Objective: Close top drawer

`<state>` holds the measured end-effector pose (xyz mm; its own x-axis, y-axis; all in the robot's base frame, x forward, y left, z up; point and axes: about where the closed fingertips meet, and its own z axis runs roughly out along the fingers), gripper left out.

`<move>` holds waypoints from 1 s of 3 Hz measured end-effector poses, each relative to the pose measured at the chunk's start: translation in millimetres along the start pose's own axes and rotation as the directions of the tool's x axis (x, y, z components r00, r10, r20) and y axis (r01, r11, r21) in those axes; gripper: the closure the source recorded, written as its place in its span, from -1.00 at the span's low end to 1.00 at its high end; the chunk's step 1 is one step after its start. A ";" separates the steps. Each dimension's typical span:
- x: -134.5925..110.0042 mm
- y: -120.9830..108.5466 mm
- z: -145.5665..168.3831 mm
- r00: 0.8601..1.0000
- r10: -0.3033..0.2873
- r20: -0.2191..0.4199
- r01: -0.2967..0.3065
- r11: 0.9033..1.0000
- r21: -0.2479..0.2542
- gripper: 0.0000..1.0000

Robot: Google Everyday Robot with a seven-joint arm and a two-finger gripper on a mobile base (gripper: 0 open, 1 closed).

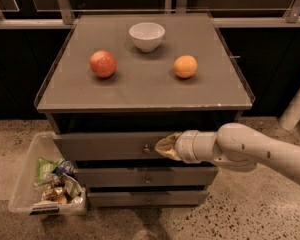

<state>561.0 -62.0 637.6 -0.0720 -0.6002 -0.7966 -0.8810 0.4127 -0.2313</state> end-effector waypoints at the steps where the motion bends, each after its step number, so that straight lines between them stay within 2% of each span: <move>1: 20.7 12.6 -42.5 0.996 0.081 -0.037 -0.081 0.997 -0.004 0.64; 2: 39.7 32.4 -97.1 0.978 0.167 -0.128 -0.172 0.984 -0.034 0.18; 3: 45.0 32.7 -110.1 0.967 0.210 -0.143 -0.216 0.976 -0.030 -0.33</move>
Offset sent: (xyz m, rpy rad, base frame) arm -0.1392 -0.1569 0.0364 -0.0773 0.3914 -0.2082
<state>477.5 -151.0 655.6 -0.3214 -0.5921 -0.7390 -0.8582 0.5119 -0.0369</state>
